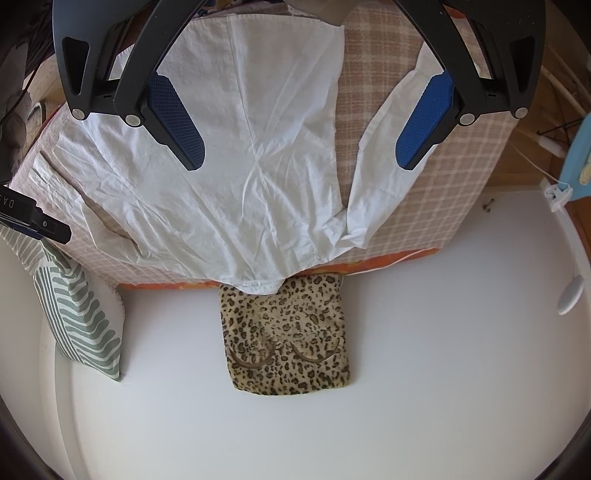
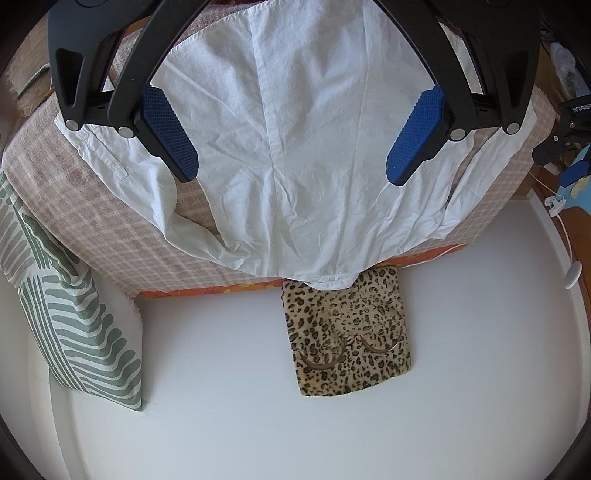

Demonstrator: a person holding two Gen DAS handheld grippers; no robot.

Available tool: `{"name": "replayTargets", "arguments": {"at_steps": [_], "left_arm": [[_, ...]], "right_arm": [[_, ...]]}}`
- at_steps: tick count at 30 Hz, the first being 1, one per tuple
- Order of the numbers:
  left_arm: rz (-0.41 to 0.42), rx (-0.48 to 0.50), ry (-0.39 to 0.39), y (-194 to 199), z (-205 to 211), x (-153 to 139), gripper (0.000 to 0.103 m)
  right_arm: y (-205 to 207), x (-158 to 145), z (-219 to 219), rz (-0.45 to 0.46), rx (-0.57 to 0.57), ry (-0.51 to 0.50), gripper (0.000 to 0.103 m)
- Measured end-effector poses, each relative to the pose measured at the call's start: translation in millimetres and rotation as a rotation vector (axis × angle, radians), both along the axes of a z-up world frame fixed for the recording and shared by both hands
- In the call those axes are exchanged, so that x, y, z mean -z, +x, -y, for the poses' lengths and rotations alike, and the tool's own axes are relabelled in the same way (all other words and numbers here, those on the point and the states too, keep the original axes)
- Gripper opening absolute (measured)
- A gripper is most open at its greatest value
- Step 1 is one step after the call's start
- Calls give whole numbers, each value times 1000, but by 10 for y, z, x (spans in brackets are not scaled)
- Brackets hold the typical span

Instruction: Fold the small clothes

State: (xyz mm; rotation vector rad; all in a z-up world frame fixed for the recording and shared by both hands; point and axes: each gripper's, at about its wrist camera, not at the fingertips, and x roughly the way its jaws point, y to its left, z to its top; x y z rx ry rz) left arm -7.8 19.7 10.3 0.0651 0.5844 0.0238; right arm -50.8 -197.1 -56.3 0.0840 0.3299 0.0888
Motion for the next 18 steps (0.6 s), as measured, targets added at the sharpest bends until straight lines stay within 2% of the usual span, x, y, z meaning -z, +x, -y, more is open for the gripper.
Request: {"name": "replayTargets", "arguments": {"at_steps": [5, 10, 14, 18], "left_arm": [[3, 11, -3, 2, -92, 17, 103], [-29, -1, -70, 27, -324, 44, 100], [-18, -22, -94, 1, -594, 72, 88], [-50, -65, -128, -21, -941, 94, 76]], "right_arm": [[22, -15, -33, 1, -5, 12, 103], [55, -36, -97, 2, -25, 22, 103], [96, -54, -210, 11, -45, 13, 103], [120, -70, -306, 17, -71, 18, 103]]}}
